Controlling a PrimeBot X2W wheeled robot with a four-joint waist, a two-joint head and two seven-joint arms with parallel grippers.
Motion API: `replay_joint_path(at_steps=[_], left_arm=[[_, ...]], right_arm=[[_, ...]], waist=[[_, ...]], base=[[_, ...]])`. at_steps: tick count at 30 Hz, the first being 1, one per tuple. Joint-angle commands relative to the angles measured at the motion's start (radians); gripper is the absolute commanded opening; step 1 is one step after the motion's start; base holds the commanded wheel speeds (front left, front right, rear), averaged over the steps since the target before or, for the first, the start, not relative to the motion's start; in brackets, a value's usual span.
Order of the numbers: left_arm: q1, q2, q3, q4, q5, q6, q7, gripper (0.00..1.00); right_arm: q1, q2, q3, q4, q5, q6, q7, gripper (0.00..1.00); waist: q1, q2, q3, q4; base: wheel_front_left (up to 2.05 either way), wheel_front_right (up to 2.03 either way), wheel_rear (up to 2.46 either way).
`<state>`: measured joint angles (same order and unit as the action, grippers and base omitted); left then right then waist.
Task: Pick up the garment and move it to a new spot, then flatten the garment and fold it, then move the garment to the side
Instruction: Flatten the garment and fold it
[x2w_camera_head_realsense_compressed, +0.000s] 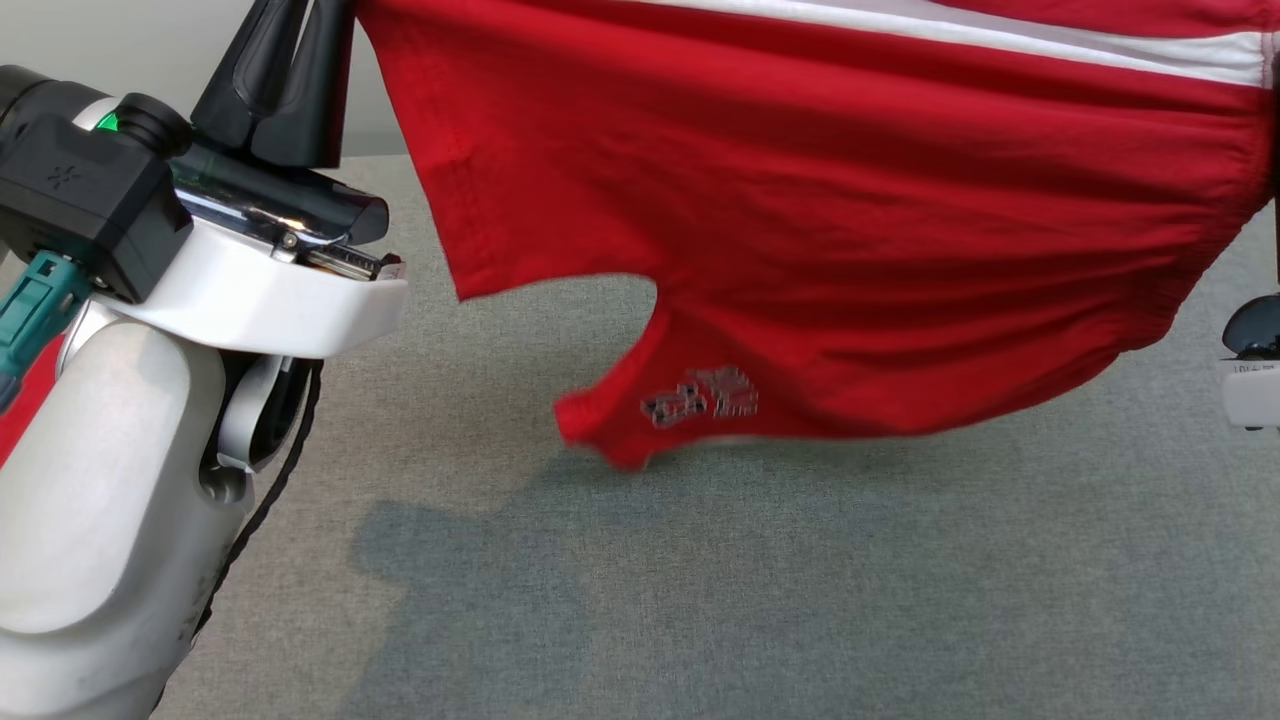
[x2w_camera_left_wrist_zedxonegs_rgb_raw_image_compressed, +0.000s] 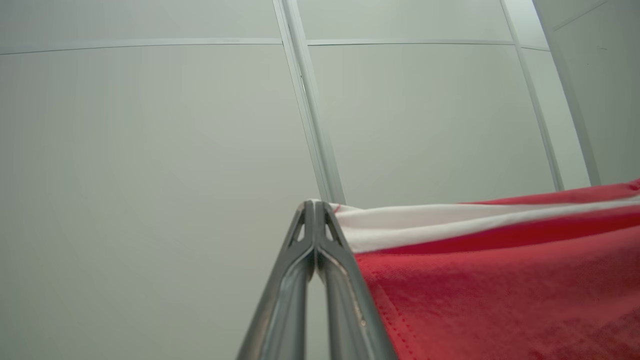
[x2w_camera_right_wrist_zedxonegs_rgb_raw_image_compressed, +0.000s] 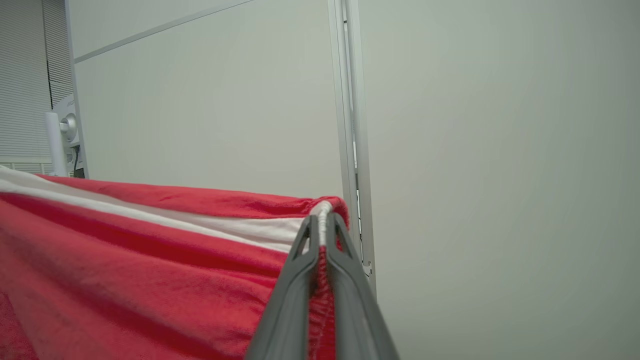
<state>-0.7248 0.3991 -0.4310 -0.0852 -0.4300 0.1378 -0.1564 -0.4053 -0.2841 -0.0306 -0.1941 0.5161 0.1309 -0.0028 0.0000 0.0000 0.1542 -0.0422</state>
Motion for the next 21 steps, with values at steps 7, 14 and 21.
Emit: replay_joint_path(at_steps=[7,14,21], left_arm=[[-0.059,-0.014,0.001,0.047,-0.04,-0.035,0.005,0.0],[-0.242,-0.057,-0.005,0.221,-0.044,-0.097,-0.026,0.0],[-0.498,-0.119,0.01,0.484,-0.017,-0.15,-0.09,0.0]], right_arm=[[-0.098,-0.008,0.019,0.077,0.043,0.0,-0.002,0.0],[-0.306,-0.026,0.082,0.211,0.072,0.0,-0.035,0.0],[-0.609,-0.01,0.171,0.436,0.102,0.0,-0.134,0.0]], waist=[[0.0,0.0,0.057,-0.002],[0.0,0.0,0.142,-0.006],[0.0,0.0,0.222,-0.013]], base=[[0.0,0.0,0.0],[0.0,0.0,0.0],[0.0,0.0,0.0]])
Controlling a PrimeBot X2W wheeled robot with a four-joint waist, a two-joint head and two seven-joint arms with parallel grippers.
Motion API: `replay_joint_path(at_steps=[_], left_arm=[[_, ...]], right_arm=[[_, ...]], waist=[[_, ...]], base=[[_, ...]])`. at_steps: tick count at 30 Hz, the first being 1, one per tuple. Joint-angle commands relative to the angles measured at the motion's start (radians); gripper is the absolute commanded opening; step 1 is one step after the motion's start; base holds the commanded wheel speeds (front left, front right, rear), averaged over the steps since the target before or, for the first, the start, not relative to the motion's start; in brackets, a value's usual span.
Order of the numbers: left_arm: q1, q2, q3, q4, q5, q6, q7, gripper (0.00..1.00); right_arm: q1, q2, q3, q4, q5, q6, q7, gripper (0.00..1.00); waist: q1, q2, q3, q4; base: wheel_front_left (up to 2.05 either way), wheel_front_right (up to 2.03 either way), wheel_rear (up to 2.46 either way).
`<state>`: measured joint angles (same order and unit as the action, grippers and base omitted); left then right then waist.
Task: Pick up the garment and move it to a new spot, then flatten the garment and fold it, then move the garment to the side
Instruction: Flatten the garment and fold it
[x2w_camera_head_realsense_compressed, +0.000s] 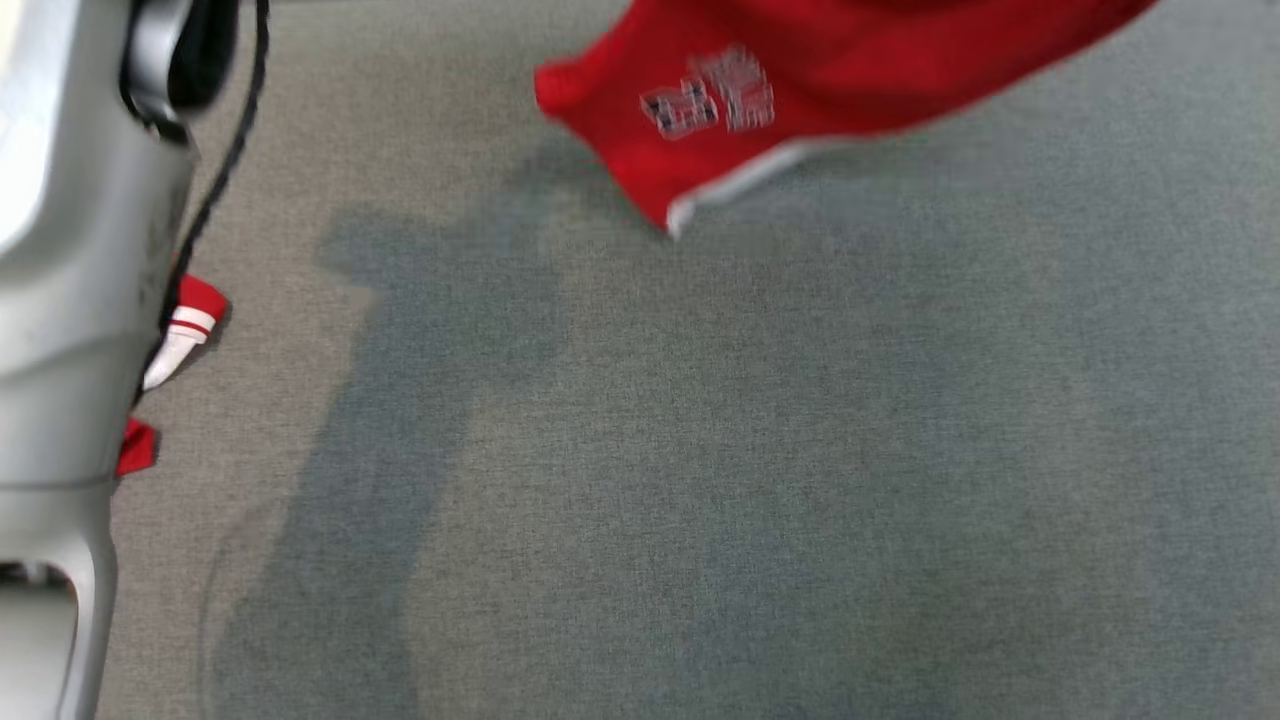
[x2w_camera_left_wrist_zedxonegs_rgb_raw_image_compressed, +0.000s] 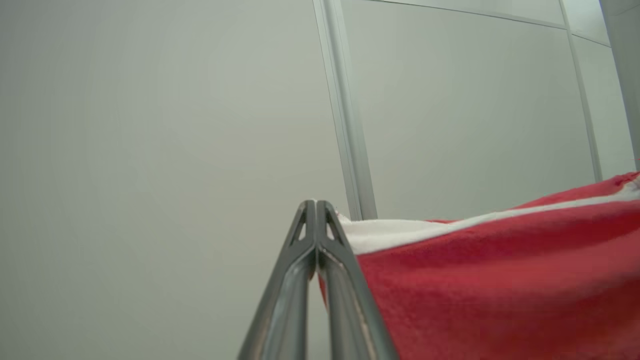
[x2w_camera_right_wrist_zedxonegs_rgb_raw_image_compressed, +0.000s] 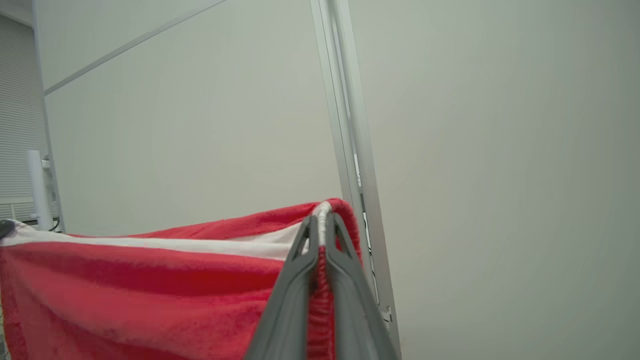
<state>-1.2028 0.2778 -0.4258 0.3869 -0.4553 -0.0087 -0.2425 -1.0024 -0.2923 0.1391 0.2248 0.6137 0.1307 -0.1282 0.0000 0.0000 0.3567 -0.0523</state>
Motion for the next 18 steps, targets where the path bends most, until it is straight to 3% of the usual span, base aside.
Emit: replay_joint_path(at_steps=[1,9,14,18], left_arm=[[-0.052,-0.008,0.008,0.054,0.01,-0.011,-0.009,0.0],[-0.18,-0.095,0.013,0.406,0.005,-0.05,-0.022,0.0],[-0.128,-0.149,0.007,0.561,-0.002,-0.076,-0.021,0.0],[-0.051,-0.17,0.017,0.614,0.002,-0.087,-0.021,0.0]], right_arm=[[-0.054,0.001,0.013,0.059,0.005,0.0,-0.028,0.0],[-0.243,0.073,0.118,0.413,0.001,0.0,-0.125,0.0],[-0.216,0.109,0.197,0.578,0.014,0.0,-0.138,0.0],[-0.153,0.127,0.225,0.622,0.037,0.0,-0.139,0.0]], waist=[[0.0,0.0,0.027,-0.002],[0.0,0.0,0.057,0.008],[0.0,0.0,0.066,0.022],[0.0,0.0,0.065,0.023]], base=[[0.0,0.0,0.0],[0.0,0.0,0.0],[0.0,0.0,0.0],[0.0,0.0,0.0]])
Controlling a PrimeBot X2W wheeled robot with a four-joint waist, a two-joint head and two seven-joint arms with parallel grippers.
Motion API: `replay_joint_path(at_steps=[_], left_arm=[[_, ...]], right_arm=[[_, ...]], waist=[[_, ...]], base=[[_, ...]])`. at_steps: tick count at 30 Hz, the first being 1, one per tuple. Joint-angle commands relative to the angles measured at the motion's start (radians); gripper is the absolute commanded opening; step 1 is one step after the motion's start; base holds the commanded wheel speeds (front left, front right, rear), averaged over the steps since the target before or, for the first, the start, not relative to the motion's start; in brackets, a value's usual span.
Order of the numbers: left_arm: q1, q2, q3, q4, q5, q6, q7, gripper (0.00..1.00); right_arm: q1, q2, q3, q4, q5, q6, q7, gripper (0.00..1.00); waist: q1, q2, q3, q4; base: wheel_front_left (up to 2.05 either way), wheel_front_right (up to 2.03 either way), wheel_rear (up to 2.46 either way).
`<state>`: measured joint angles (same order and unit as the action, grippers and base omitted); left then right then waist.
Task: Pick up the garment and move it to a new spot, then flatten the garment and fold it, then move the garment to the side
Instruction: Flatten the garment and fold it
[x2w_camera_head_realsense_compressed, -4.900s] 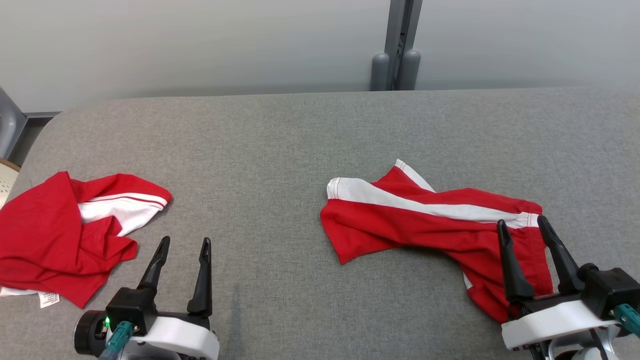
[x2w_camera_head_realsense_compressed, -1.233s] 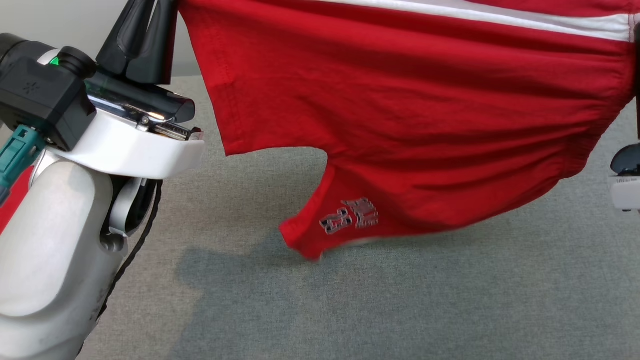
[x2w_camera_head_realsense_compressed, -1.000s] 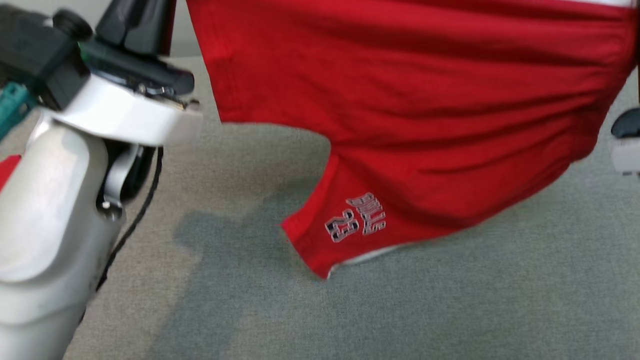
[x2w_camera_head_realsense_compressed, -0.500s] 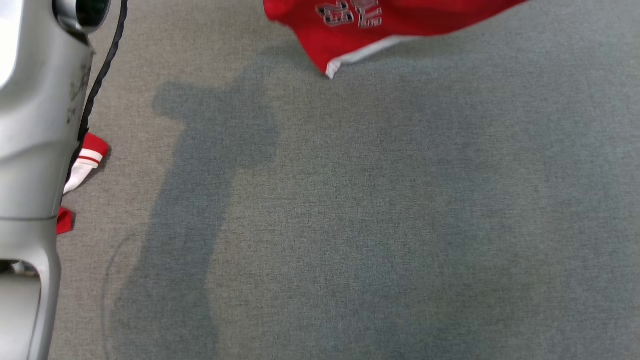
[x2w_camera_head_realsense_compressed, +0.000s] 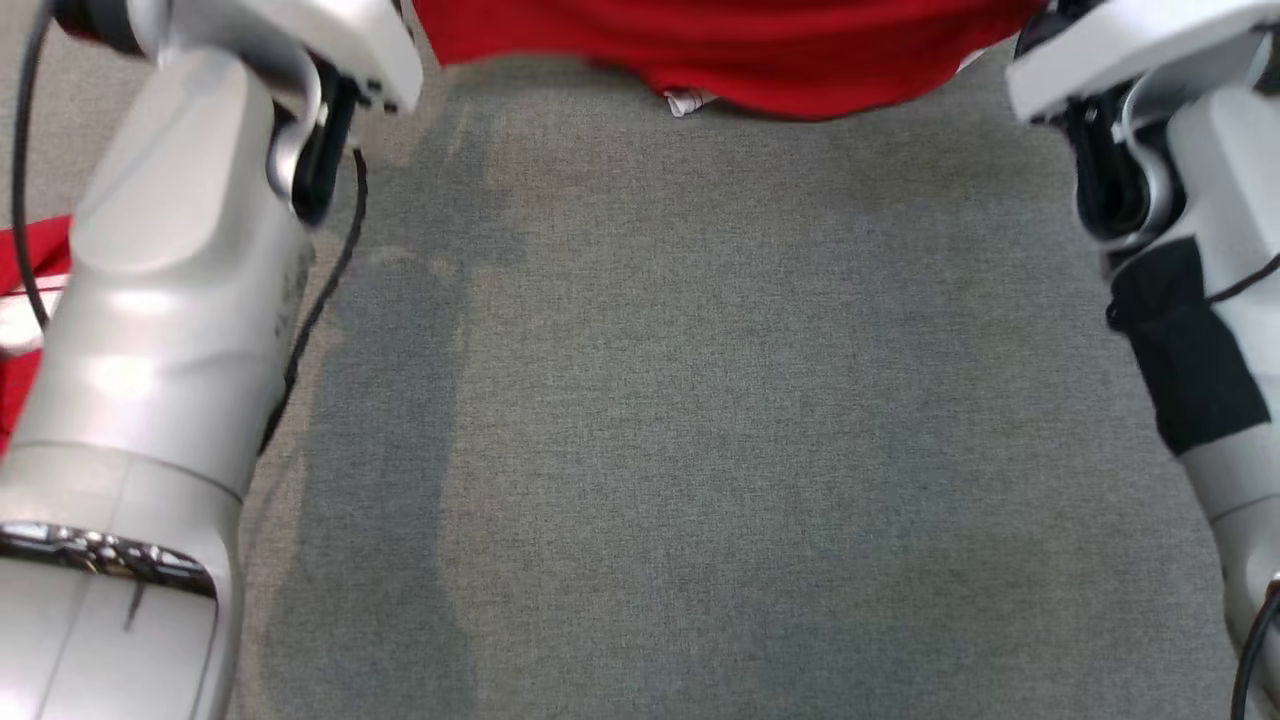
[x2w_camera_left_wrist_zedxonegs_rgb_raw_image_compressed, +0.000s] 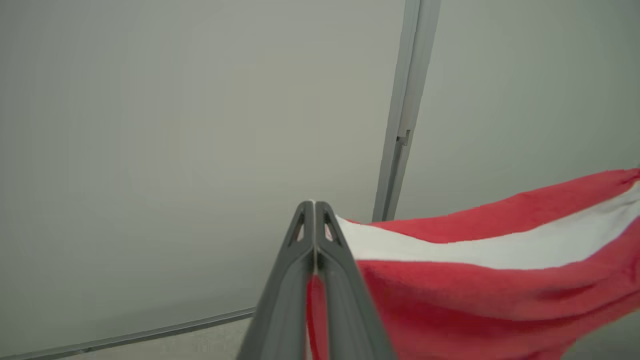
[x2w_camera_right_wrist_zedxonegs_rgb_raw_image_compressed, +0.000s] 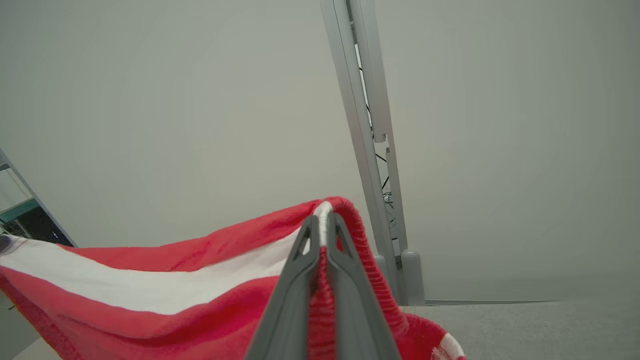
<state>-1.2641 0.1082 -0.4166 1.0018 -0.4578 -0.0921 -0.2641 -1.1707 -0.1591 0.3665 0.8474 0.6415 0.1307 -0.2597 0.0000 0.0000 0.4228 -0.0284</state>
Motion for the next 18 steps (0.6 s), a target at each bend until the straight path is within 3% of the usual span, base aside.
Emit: replay_joint_path(at_steps=[1,12,18], left_arm=[[0.035,-0.004,0.014,0.002,0.003,-0.006,0.0,0.0],[0.391,-0.023,0.127,-0.205,0.065,-0.015,0.0,0.0],[0.706,-0.021,0.18,-0.479,0.153,-0.029,0.0,0.0]], right_arm=[[0.042,-0.001,0.007,0.003,0.014,0.0,-0.007,0.0],[0.385,-0.018,-0.019,-0.161,0.042,0.0,-0.008,0.0],[0.653,-0.007,-0.058,-0.307,0.063,0.0,-0.008,0.0]], waist=[[0.0,0.0,-0.002,-0.001],[0.0,0.0,-0.073,0.005],[0.0,0.0,-0.163,-0.002]], base=[[0.0,0.0,0.0],[0.0,0.0,0.0],[0.0,0.0,0.0]])
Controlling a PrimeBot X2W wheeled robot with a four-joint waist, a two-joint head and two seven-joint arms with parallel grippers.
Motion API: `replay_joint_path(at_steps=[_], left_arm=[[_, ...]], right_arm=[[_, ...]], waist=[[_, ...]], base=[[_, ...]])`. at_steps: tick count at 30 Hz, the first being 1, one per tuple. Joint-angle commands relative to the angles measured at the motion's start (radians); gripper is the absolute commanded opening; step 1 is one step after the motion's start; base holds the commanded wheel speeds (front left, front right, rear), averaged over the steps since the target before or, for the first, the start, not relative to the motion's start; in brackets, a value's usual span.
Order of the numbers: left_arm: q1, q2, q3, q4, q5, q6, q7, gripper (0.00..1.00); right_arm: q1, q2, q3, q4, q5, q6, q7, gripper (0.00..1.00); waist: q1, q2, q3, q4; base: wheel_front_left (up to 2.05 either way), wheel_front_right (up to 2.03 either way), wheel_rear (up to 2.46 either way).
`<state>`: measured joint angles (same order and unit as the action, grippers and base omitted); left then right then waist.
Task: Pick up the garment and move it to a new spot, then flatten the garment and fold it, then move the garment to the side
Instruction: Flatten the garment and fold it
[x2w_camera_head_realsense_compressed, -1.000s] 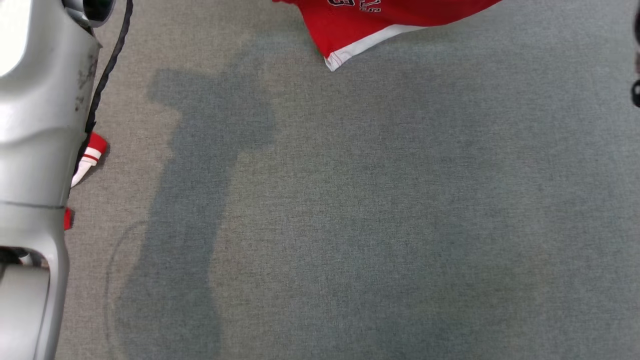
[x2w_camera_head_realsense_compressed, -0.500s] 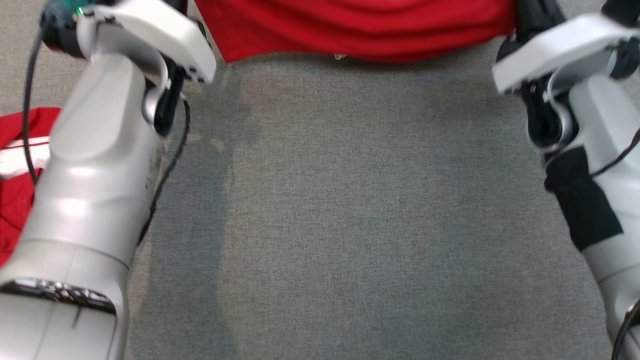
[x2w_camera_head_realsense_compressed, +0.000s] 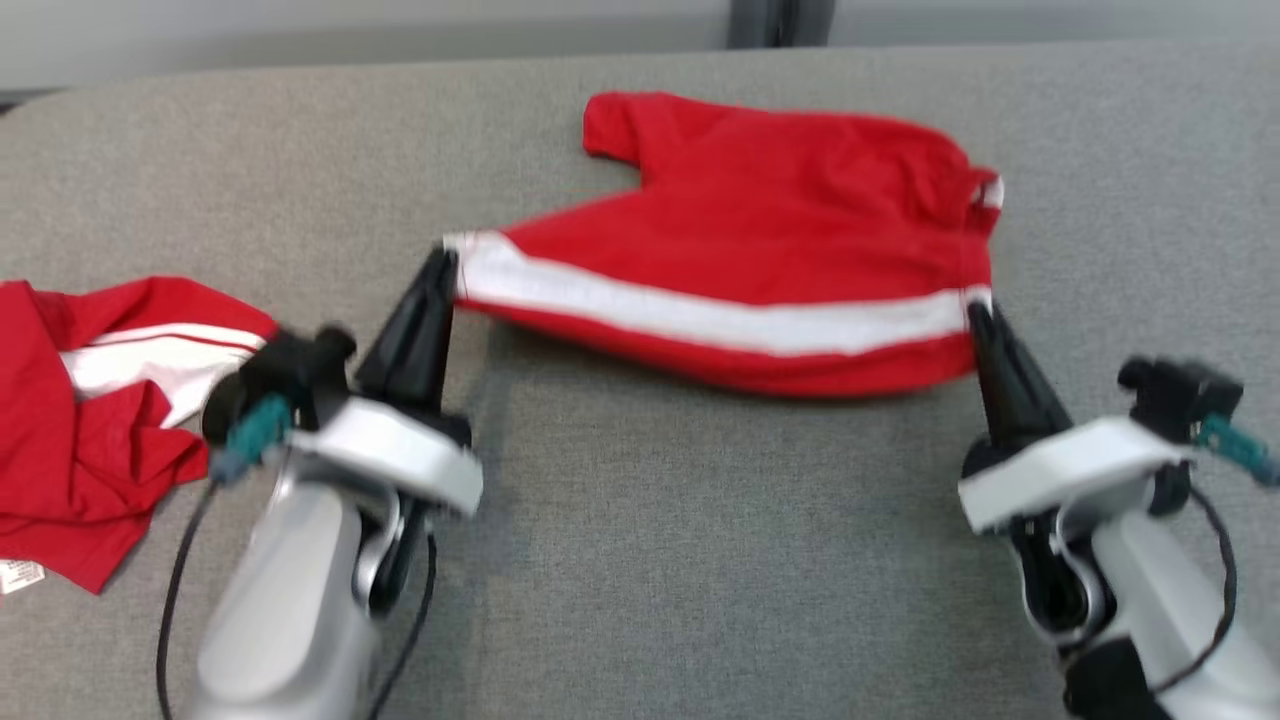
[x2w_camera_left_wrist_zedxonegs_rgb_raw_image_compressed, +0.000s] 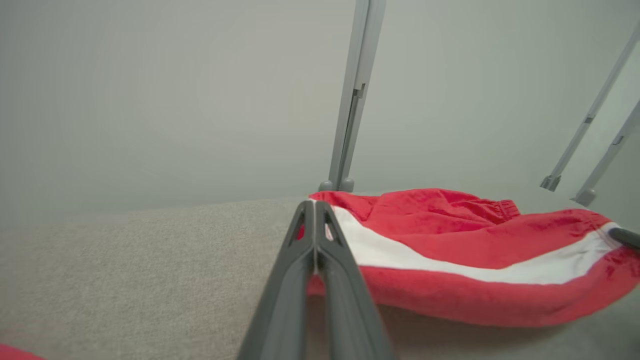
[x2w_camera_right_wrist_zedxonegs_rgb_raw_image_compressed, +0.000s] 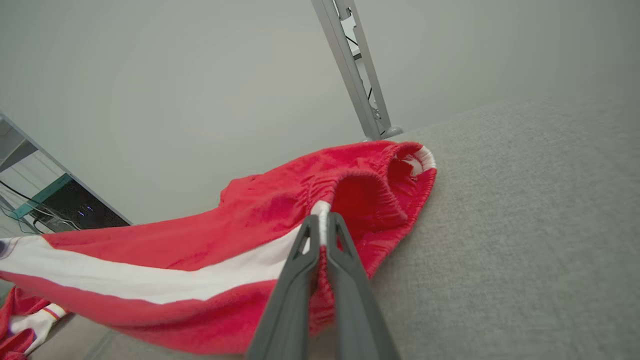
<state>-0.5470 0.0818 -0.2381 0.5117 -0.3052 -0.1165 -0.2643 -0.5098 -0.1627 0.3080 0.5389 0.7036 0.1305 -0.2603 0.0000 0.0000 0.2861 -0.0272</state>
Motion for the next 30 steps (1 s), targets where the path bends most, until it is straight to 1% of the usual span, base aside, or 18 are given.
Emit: replay_joint_path(at_steps=[1,5,9,10,16,20,23,26,30], left_arm=[[0.04,0.005,0.012,-0.033,0.006,-0.005,0.0,0.0],[0.257,0.001,0.055,-0.192,0.012,-0.009,0.0,0.0],[0.446,-0.007,0.086,-0.31,0.013,-0.011,0.0,0.0],[0.528,-0.012,0.095,-0.355,0.015,-0.001,0.0,0.0],[0.709,-0.018,0.101,-0.446,0.011,0.033,0.0,0.0],[0.787,-0.019,0.096,-0.499,0.001,0.058,0.01,0.0],[0.832,-0.019,0.095,-0.53,-0.008,0.07,0.027,0.0],[0.847,-0.011,0.097,-0.556,-0.008,0.08,0.04,0.0],[0.814,-0.002,0.105,-0.563,-0.01,0.084,0.056,0.0]], right_arm=[[0.035,-0.003,-0.005,-0.022,-0.002,0.0,-0.007,0.0],[0.202,-0.003,-0.005,-0.117,-0.022,0.0,-0.007,0.0],[0.36,-0.005,-0.028,-0.202,-0.058,0.0,-0.007,0.0],[0.432,-0.004,-0.048,-0.242,-0.079,0.0,-0.007,0.0],[0.623,0.008,-0.069,-0.337,-0.133,0.0,-0.007,0.0],[0.734,0.019,-0.09,-0.387,-0.161,0.0,-0.006,0.0],[0.791,0.019,-0.1,-0.425,-0.18,0.0,0.016,0.0],[0.821,0.02,-0.117,-0.452,-0.195,0.0,0.036,0.0],[0.804,0.033,-0.132,-0.466,-0.202,0.0,0.054,0.0]], waist=[[0.0,0.0,-0.041,-0.005],[0.0,0.0,-0.092,-0.013],[0.0,0.0,-0.137,-0.013],[0.0,0.0,-0.156,-0.009],[0.0,0.0,-0.21,0.005],[0.0,0.0,-0.239,0.01],[0.0,0.0,-0.255,0.004],[0.0,0.0,-0.261,-0.005],[0.0,0.0,-0.261,-0.016]], base=[[0.0,0.0,0.0],[0.0,0.0,0.0],[0.0,0.0,0.0],[0.0,0.0,0.0],[0.0,0.0,0.0],[0.0,0.0,0.0],[0.0,0.0,0.0],[0.0,0.0,0.0],[0.0,0.0,0.0]])
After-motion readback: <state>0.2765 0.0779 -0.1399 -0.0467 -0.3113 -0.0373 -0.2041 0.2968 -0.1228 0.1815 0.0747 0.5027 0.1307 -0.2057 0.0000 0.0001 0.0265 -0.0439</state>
